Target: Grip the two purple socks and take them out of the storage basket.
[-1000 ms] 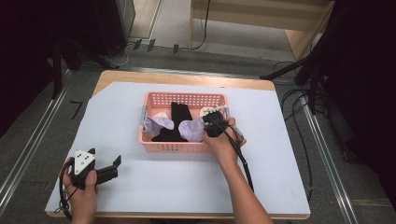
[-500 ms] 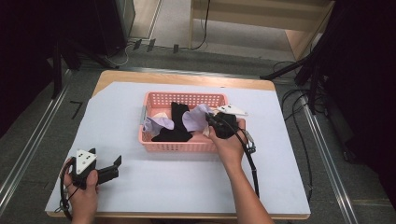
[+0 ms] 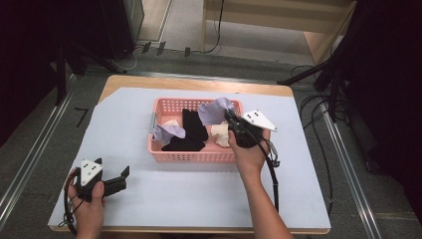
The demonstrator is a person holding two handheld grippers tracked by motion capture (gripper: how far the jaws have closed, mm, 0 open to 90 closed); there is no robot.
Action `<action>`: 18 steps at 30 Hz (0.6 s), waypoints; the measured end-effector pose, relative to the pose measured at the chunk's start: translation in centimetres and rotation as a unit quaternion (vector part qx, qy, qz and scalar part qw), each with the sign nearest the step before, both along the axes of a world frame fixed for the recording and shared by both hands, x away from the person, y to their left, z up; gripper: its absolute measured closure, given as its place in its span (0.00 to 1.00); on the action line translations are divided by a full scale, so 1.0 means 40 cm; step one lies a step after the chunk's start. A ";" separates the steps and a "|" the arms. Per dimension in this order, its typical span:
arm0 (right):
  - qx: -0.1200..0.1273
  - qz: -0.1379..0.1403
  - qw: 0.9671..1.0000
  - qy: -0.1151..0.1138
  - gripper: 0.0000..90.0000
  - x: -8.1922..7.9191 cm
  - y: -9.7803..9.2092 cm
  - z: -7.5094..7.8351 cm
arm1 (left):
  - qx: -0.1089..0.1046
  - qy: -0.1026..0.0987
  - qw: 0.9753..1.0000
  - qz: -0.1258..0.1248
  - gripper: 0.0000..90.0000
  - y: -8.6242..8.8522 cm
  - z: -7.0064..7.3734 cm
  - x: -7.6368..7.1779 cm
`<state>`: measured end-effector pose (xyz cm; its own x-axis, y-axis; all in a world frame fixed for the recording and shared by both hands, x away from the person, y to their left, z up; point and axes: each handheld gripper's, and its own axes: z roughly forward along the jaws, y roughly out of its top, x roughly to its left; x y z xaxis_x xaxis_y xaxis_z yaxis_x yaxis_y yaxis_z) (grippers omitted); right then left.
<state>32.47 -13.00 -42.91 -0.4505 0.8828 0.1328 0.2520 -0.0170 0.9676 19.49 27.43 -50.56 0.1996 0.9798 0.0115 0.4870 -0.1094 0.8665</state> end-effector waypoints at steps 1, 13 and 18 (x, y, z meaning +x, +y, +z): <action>0.005 -0.005 1.000 -0.006 0.97 -0.003 -0.002 0.003 | 0.000 0.000 1.000 0.000 0.08 0.000 0.000 0.000; 0.024 -0.048 0.998 -0.040 0.97 -0.024 -0.070 0.023 | 0.000 0.000 1.000 -0.001 0.08 0.000 0.000 0.000; 0.033 -0.077 0.995 -0.048 0.97 -0.042 -0.127 0.021 | 0.002 0.000 1.000 -0.001 0.08 -0.001 0.000 0.001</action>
